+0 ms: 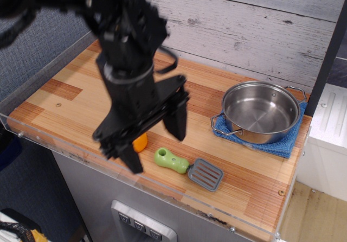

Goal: Put the utensil in the left back table corner

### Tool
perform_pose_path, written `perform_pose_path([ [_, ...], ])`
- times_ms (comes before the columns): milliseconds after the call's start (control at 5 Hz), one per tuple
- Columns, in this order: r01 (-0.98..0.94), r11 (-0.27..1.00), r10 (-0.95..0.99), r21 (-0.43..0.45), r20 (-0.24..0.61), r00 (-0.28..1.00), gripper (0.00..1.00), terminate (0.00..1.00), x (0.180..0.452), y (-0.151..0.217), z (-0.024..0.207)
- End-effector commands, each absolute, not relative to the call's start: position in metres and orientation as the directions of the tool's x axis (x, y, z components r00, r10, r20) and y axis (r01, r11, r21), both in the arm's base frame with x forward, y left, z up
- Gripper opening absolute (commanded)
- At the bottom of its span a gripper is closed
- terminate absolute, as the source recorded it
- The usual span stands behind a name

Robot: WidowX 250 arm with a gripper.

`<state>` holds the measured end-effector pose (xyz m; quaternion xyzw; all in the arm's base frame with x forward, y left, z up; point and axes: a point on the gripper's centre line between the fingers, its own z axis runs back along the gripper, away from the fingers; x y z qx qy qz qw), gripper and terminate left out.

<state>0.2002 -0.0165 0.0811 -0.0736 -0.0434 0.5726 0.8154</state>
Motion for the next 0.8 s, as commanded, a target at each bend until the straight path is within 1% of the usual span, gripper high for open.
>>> perform_pose_path([
  [0,-0.955,0.247,0.969,-0.166,0.06,0.241,1.0,0.0,0.207,0.0,0.062],
  [200,-0.96,0.215,0.976,-0.177,0.076,0.205,1.0,0.0,0.219,0.003,0.058],
  [600,-0.965,0.192,0.98,-0.176,0.091,0.179,1.0,0.0,0.241,-0.003,0.046],
])
